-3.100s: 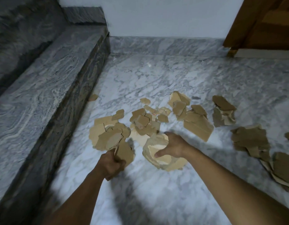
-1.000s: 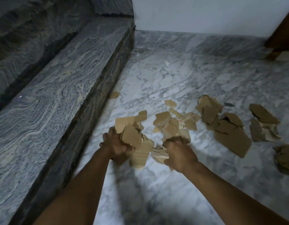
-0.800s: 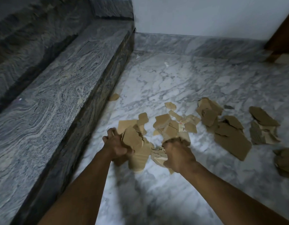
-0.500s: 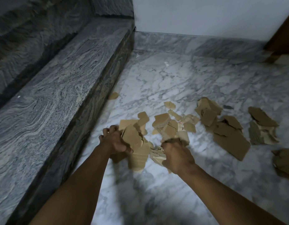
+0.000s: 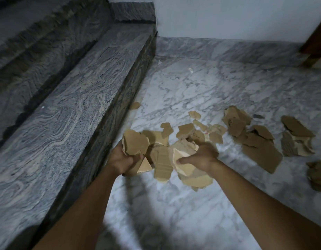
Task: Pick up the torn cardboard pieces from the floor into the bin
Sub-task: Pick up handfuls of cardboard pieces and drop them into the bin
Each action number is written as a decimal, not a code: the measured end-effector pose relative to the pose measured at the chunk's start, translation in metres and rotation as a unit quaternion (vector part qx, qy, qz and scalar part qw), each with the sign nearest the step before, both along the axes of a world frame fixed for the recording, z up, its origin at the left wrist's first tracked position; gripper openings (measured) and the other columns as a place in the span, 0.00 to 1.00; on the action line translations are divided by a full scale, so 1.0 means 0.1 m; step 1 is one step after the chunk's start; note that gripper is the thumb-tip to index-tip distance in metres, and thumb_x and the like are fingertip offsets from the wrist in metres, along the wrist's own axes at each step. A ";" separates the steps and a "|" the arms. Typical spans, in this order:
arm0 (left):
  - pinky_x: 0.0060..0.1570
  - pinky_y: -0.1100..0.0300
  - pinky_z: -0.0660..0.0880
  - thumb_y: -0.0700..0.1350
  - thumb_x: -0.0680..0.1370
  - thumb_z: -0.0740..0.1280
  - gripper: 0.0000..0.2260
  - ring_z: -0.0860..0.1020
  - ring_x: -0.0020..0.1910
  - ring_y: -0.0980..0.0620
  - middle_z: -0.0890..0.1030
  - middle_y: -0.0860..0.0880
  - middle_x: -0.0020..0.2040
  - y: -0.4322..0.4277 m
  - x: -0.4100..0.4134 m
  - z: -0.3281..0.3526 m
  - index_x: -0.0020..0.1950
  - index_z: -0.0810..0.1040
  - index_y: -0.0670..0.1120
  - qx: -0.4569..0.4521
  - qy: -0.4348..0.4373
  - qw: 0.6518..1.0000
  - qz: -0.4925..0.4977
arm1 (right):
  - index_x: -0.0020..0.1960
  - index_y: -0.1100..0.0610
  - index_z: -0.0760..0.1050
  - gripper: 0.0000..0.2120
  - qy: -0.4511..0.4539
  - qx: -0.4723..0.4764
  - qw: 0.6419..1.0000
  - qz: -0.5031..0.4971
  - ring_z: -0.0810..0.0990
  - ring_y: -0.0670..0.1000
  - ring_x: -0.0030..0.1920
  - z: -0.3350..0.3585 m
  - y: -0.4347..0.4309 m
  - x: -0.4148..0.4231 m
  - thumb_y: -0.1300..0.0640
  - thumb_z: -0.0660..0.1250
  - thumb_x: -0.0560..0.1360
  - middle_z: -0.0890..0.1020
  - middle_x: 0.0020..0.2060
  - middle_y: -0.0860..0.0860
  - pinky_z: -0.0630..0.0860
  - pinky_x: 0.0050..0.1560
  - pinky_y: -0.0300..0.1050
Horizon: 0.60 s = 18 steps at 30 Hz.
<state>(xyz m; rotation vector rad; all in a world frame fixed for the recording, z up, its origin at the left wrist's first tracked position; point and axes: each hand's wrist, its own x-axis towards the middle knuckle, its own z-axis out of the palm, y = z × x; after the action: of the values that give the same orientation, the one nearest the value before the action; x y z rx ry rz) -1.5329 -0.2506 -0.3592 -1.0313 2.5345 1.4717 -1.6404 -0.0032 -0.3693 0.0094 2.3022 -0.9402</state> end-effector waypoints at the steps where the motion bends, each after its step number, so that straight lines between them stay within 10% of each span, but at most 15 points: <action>1: 0.53 0.62 0.68 0.40 0.67 0.79 0.32 0.75 0.53 0.52 0.78 0.51 0.54 0.01 0.06 -0.01 0.68 0.72 0.49 0.009 0.002 1.000 0.014 | 0.65 0.55 0.75 0.40 -0.032 -0.029 0.999 -0.008 0.79 0.53 0.57 0.01 -0.07 0.00 0.46 0.85 0.57 0.79 0.58 0.50 0.74 0.47 0.43; 8: 0.52 0.51 0.80 0.54 0.55 0.77 0.33 0.81 0.51 0.45 0.82 0.49 0.51 -0.04 0.33 -0.23 0.59 0.72 0.54 0.008 -0.055 0.997 0.051 | 0.66 0.47 0.76 0.42 0.079 0.141 0.982 0.097 0.69 0.60 0.68 -0.45 -0.73 0.33 0.33 0.79 0.55 0.73 0.66 0.51 0.75 0.62 0.54; 18: 0.52 0.57 0.74 0.35 0.72 0.74 0.23 0.78 0.54 0.46 0.81 0.46 0.56 0.03 -0.08 0.01 0.66 0.75 0.45 0.124 -0.007 0.991 0.049 | 0.69 0.52 0.66 0.43 0.040 -0.123 0.989 -0.072 0.73 0.50 0.62 -0.04 -0.28 0.27 0.53 0.84 0.61 0.72 0.59 0.45 0.69 0.54 0.42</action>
<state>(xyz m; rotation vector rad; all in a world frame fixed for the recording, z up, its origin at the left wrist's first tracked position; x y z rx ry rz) -1.5411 -0.2478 -0.3585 -1.1330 2.2441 1.7426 -1.6131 -0.0313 -0.3735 0.0359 2.2655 -1.3162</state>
